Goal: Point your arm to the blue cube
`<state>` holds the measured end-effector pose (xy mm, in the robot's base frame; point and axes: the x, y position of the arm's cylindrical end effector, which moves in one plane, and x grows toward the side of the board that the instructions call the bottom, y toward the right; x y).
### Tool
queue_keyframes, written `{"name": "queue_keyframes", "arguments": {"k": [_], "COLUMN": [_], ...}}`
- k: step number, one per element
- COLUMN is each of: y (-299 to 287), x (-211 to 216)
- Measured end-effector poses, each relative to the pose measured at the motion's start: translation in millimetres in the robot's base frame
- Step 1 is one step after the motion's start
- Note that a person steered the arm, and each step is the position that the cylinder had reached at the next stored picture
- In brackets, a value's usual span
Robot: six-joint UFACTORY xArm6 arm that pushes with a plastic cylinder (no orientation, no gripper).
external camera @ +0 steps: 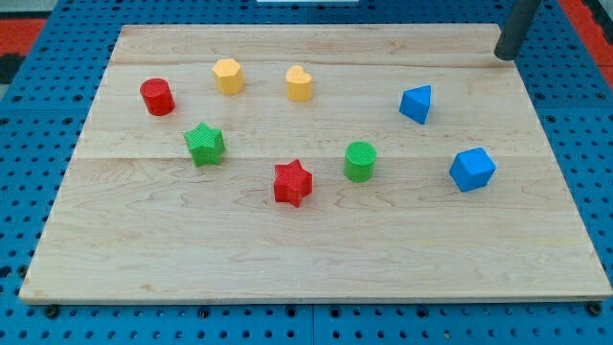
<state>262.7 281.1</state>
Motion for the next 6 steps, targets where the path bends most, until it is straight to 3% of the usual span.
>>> {"name": "queue_keyframes", "arguments": {"k": [3, 6], "y": [11, -100], "x": [0, 53]}}
